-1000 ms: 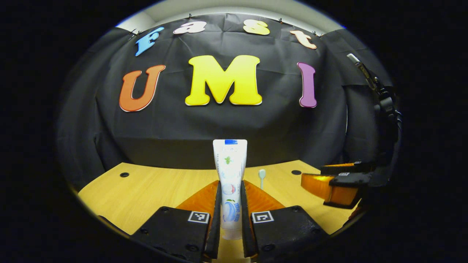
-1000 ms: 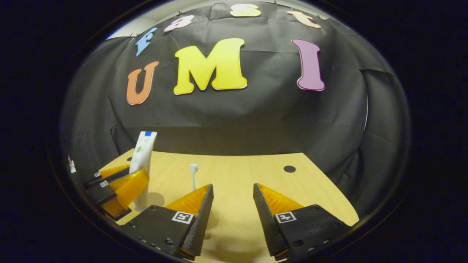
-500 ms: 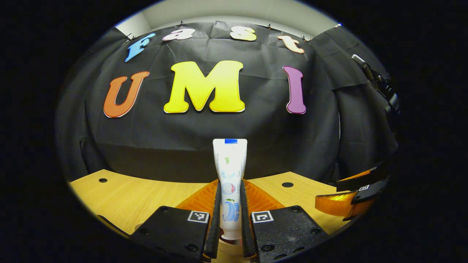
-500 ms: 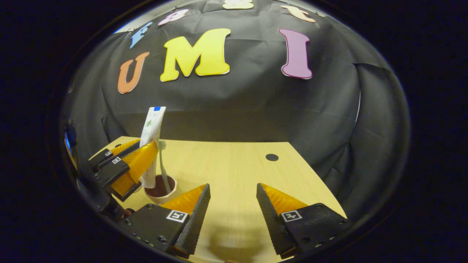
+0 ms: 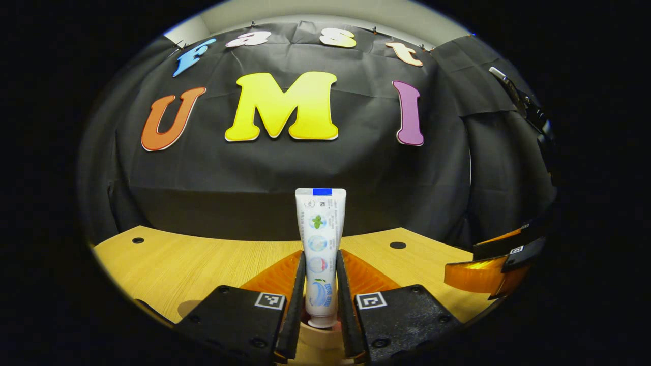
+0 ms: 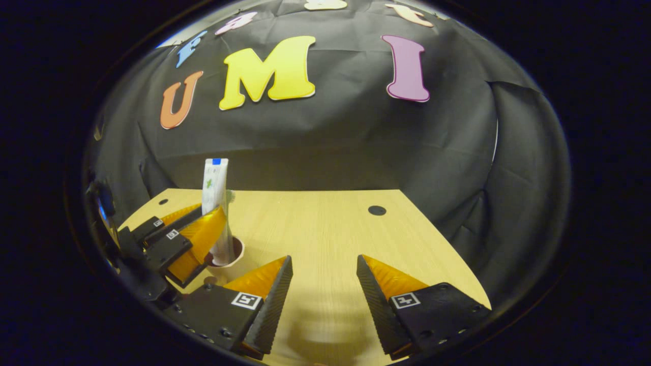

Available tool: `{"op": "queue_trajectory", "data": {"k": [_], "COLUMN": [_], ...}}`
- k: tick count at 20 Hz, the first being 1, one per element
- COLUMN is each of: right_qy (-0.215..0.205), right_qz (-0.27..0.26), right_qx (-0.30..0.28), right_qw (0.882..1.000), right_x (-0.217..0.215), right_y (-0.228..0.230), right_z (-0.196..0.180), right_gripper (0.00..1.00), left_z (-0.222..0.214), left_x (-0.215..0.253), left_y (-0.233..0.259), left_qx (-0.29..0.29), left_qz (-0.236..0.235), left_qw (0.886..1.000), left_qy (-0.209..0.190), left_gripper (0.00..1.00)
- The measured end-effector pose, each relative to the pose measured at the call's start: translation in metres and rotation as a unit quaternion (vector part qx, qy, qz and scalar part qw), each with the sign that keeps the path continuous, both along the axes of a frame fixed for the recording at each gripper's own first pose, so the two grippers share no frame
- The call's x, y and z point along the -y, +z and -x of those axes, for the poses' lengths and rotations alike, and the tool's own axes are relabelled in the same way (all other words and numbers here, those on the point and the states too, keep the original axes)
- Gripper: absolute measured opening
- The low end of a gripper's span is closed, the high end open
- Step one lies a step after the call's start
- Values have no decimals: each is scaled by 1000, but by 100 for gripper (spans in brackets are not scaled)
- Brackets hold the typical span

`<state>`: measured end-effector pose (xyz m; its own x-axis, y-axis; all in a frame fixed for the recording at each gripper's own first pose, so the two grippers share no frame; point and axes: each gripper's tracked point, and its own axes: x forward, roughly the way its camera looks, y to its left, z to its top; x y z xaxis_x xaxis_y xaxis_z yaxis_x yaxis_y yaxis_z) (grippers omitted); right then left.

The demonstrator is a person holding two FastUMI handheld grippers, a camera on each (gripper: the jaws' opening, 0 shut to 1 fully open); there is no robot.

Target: Put the toothbrush and toothpaste on the desktop into the cup, then pick up the cup and place it on the coaster on the desktop.

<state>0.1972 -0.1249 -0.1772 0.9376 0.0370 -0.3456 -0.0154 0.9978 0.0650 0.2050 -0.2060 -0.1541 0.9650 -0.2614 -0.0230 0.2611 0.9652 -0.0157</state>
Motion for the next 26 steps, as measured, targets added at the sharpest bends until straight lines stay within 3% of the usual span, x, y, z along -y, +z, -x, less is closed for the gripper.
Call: {"op": "queue_trajectory", "data": {"k": [1, 2, 8, 10, 12, 14, 16, 21, 26], "right_qy": [1, 0, 6, 11, 16, 23, 27, 63, 94], "right_qz": [-1, -2, -3, -1, 4, 2, 5, 19, 21], "right_qx": [-1, -1, 10, 11, 2, -12, -28, -63, -144], "right_qw": [1000, 1000, 1000, 1000, 1000, 1000, 999, 996, 985], "right_x": [-1, -3, -18, -25, -30, -38, -48, -90, -128], "right_y": [0, 0, 13, 17, 17, 18, 18, 24, 7], "right_z": [0, 0, 8, 11, 14, 18, 21, 31, 33], "right_gripper": [77, 77, 77, 77, 77, 80, 81, 81, 81], "left_z": [3, 7, 23, 32, 40, 50, 59, 81, 105], "left_x": [-1, -2, -7, -13, -26, -41, -54, -102, -154], "left_y": [-3, -2, 12, 15, 22, 30, 34, 51, 74], "left_qx": [-8, -10, -4, -13, -19, -23, -35, -55, -69], "left_qz": [2, 2, -4, -1, 3, 5, 1, -3, -8], "left_qw": [1000, 1000, 1000, 1000, 1000, 1000, 999, 996, 991], "left_qy": [0, 1, -6, -4, 8, 20, 31, 72, 114], "left_gripper": [46, 40, 52, 61, 84, 85, 100, 99, 99]}}
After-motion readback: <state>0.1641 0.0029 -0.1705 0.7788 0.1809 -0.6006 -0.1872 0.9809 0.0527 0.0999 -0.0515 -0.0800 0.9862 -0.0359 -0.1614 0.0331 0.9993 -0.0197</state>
